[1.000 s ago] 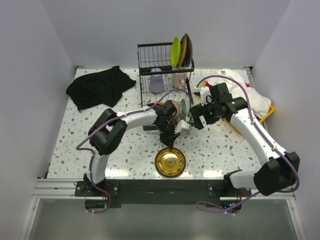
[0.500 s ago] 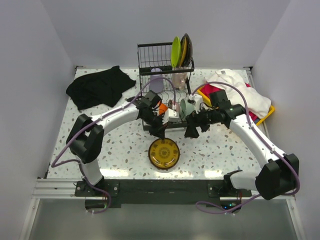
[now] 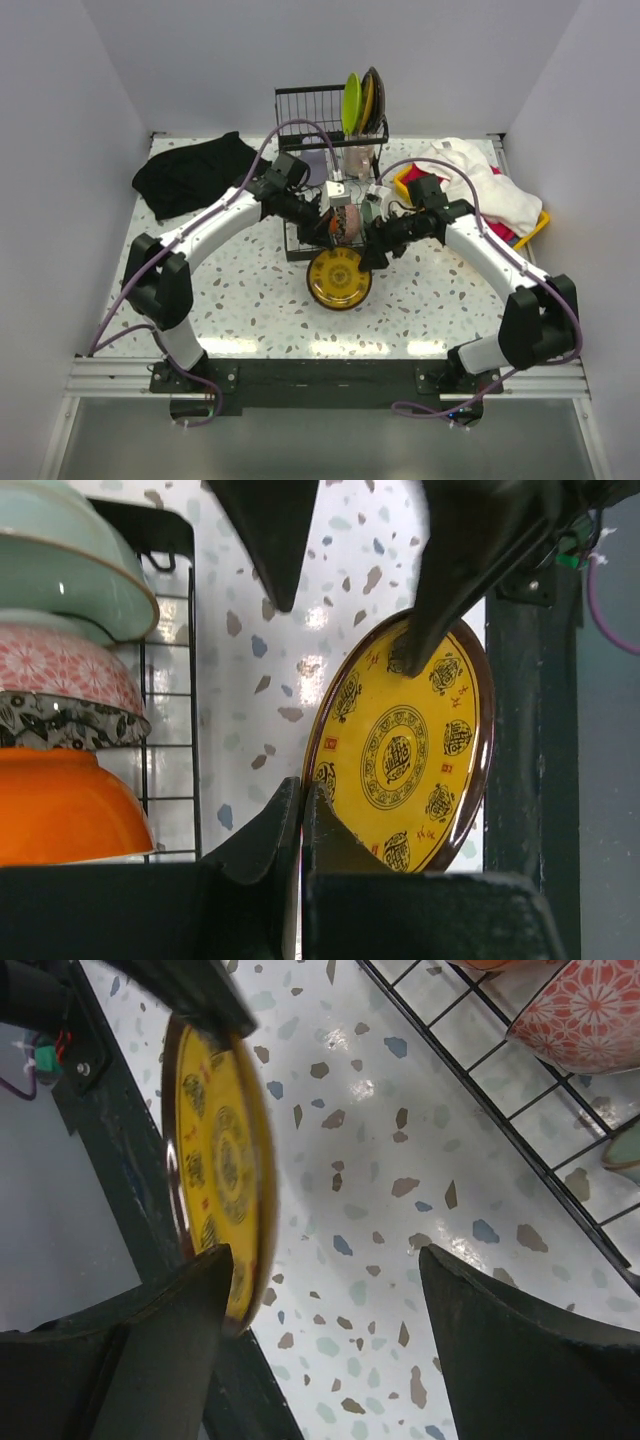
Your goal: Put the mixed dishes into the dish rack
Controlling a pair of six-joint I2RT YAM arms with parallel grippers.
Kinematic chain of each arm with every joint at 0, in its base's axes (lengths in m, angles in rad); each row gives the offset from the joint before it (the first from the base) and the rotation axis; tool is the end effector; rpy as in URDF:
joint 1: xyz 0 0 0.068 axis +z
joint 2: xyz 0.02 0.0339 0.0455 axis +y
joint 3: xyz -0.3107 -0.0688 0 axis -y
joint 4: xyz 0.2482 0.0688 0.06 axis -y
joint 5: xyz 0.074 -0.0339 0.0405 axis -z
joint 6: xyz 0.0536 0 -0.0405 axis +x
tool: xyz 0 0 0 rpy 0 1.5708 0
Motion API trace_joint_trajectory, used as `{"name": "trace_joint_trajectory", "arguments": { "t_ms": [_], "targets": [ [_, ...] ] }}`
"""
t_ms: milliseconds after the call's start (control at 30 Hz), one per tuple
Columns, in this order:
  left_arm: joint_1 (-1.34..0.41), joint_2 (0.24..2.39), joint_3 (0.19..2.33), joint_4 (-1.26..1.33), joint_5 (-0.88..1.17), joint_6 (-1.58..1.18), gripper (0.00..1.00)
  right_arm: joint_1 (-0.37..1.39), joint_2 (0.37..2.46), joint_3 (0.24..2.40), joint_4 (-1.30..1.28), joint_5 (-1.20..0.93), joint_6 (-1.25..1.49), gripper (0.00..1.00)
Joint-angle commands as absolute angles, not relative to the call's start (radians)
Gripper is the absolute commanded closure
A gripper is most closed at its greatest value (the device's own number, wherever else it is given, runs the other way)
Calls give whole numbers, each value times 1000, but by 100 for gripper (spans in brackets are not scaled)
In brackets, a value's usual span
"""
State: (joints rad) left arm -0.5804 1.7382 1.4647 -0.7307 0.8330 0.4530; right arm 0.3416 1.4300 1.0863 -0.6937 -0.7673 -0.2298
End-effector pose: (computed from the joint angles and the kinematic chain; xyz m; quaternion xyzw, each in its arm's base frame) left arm 0.3011 -0.2448 0.3177 0.5321 0.7076 -0.4039 0.2304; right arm 0.2585 0.1314 0.2970 -0.3468 0.8305 0.3742 0.2238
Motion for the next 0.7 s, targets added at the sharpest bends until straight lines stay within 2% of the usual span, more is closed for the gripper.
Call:
{"name": "trace_joint_trajectory", "arguments": {
  "t_ms": [0,100,133,200,233,300,333,367,467,533,667],
  "targets": [
    [-578,1674,1525,-704,917,384,100,365,1463,1164,-640,-838,-169,22],
    [-580,1671,1534,-700,911,383,100,387,1489,1190,-652,-834,-167,31],
    [-578,1671,1532,-699,908,382,100,387,1499,1196,-661,-839,-166,41],
    [-577,1670,1528,-698,897,382,100,387,1516,1218,-684,-842,-163,55],
    [-574,1671,1525,-692,872,373,100,388,1519,1224,-687,-842,-160,73],
    [-572,1666,1506,-647,830,319,100,387,1513,1239,-686,-825,-141,95],
    [-565,1666,1503,-634,804,305,99,387,1511,1246,-684,-815,-129,100],
    [-563,1666,1508,-603,761,264,82,387,1509,1261,-681,-798,-89,100],
    [-551,1646,1581,-536,443,177,63,387,1503,1340,-702,-689,-29,100],
    [-510,1600,1615,-473,202,150,58,387,1493,1428,-700,-603,-18,100],
    [-385,1510,1585,-222,3,82,52,410,1494,1606,-632,-435,35,100]
  ]
}}
